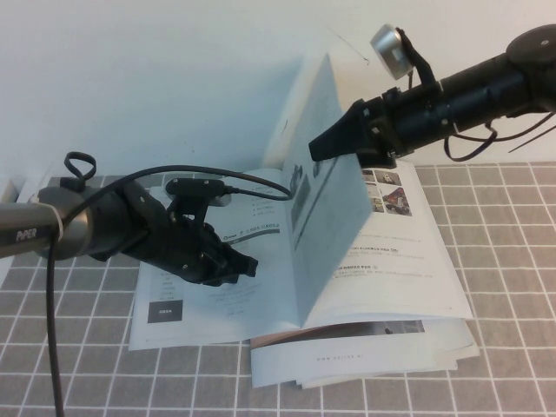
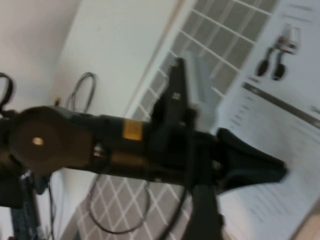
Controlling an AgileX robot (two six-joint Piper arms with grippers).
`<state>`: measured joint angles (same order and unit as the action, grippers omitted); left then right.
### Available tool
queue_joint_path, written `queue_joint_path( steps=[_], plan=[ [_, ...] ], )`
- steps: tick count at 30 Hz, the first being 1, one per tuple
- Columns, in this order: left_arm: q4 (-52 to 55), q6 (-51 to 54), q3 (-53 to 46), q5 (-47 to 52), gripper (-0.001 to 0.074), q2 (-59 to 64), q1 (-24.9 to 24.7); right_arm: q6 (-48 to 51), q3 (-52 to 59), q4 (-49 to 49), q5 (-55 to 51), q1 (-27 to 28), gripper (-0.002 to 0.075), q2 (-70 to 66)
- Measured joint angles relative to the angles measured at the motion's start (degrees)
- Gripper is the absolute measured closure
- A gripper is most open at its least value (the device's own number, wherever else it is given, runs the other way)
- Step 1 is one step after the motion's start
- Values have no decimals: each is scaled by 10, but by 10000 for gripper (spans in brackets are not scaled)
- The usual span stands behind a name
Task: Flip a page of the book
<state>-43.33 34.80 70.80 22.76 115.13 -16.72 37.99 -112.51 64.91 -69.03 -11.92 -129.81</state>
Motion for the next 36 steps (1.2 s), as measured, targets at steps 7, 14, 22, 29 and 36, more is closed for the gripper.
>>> queue_joint_path(
  steps=[7,14,22,29,36],
  plan=[
    [-23,18,-1,24,738,-14,0,26,0,41,0,-19,218,0],
    [-30,67,-7,82,738,-132,0,38,0,41,0,-19,218,0],
    [-16,107,-7,163,738,-275,-28,42,0,41,0,-19,218,0],
    [61,143,-7,116,738,-350,-186,42,0,41,0,-19,218,0],
    [182,142,-7,27,738,-310,-317,43,0,41,0,-19,218,0]
  ],
)
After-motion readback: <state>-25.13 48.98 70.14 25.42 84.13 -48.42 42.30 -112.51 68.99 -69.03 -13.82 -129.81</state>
